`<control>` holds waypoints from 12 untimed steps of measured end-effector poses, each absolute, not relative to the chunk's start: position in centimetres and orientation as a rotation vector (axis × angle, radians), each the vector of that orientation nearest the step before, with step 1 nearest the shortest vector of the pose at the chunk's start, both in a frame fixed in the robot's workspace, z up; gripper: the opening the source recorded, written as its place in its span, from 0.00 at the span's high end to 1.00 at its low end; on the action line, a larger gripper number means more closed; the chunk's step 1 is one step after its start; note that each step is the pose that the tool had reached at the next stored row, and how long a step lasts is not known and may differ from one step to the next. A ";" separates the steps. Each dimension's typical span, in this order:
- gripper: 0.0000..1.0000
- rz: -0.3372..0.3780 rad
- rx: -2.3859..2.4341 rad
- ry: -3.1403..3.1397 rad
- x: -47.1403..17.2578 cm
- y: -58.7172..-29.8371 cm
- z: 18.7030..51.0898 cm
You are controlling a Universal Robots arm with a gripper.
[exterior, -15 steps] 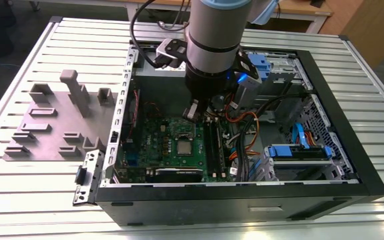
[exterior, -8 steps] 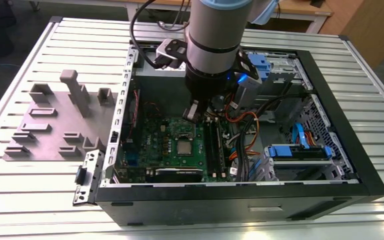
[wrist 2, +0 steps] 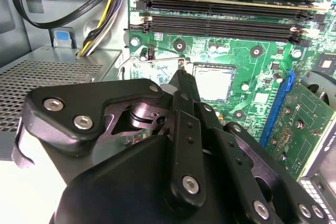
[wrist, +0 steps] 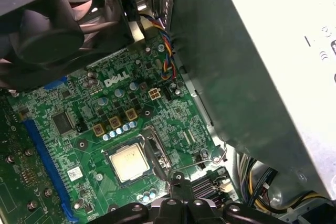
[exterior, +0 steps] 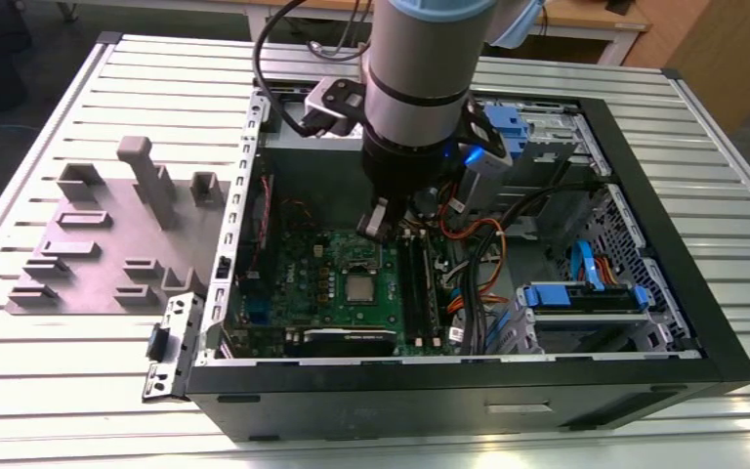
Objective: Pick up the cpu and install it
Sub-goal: 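Close the cpu cover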
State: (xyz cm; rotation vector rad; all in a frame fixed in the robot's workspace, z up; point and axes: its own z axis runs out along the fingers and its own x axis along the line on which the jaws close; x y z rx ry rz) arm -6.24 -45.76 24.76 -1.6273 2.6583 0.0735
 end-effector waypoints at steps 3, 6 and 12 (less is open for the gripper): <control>0.89 0.074 -1.627 2.658 -6.2 -45.8 24.8; 0.89 0.073 -1.627 2.658 -6.2 -45.9 24.8; 0.89 0.074 -1.627 2.658 -6.2 -46.1 24.8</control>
